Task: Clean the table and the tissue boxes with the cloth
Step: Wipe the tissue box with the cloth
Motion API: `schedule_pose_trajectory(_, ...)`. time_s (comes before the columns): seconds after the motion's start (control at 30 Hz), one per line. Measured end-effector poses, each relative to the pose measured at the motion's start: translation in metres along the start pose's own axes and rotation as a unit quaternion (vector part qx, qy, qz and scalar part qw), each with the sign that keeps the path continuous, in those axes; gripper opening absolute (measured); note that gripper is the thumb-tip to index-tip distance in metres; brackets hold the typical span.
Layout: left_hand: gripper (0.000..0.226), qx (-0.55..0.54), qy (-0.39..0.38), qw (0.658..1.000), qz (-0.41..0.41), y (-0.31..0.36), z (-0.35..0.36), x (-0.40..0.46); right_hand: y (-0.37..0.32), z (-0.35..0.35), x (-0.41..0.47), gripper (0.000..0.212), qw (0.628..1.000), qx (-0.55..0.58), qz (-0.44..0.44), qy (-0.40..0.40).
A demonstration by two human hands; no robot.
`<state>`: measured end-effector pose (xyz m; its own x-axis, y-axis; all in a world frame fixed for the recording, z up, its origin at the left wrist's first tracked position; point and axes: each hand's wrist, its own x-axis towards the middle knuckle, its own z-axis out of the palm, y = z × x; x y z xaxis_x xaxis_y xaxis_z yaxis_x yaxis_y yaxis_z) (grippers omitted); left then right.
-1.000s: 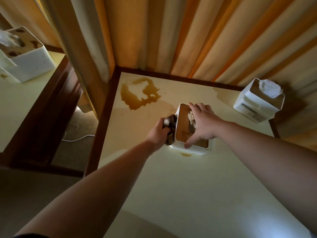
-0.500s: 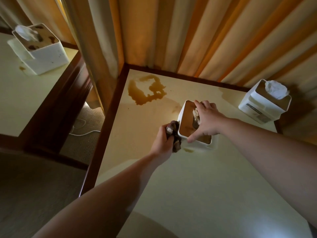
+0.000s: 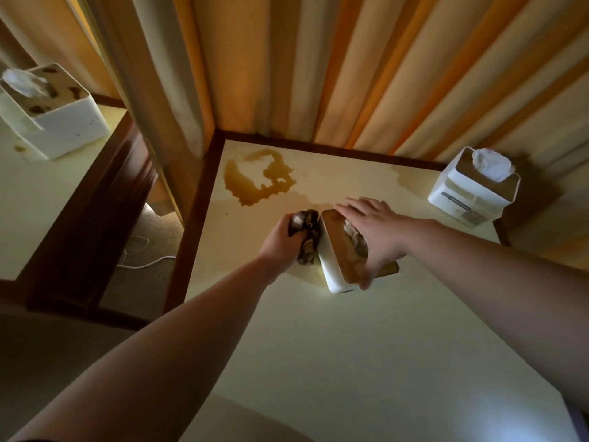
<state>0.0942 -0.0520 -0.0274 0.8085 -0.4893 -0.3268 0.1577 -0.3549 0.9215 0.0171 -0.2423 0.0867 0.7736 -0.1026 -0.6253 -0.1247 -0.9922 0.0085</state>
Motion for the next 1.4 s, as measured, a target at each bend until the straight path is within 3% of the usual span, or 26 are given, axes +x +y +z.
schedule_pose_trajectory(0.2,0.026,-0.017,-0.003,1.0,0.004,-0.004,-0.008,-0.012,-0.031,0.012,0.003,0.164,0.964,0.159,0.205,0.065)
schedule_pose_trajectory(0.27,0.024,-0.015,-0.008,1.0,0.005,-0.003,-0.01,-0.013,-0.038,0.017,0.006,0.159,0.952,0.187,0.229,0.078)
schedule_pose_trajectory(0.5,0.029,-0.033,-0.019,0.999,0.005,-0.005,-0.023,-0.004,-0.027,0.014,0.0,0.162,0.992,0.104,0.069,0.028)
schedule_pose_trajectory(0.67,0.032,-0.038,-0.078,0.996,0.019,-0.008,-0.017,-0.002,-0.02,0.009,0.0,0.162,0.993,0.093,0.074,0.018)
schedule_pose_trajectory(0.87,0.027,-0.056,-0.076,0.995,0.034,0.002,-0.007,0.015,-0.017,0.009,0.004,0.16,0.994,0.094,0.056,0.018)
schedule_pose_trajectory(1.23,0.028,0.022,-0.119,0.993,0.01,0.029,0.006,0.069,-0.013,0.013,0.008,0.156,0.993,0.101,0.057,0.029)
schedule_pose_trajectory(1.4,0.026,0.031,-0.107,0.994,-0.006,0.016,0.003,0.055,-0.014,0.013,0.007,0.159,0.992,0.108,0.059,0.025)
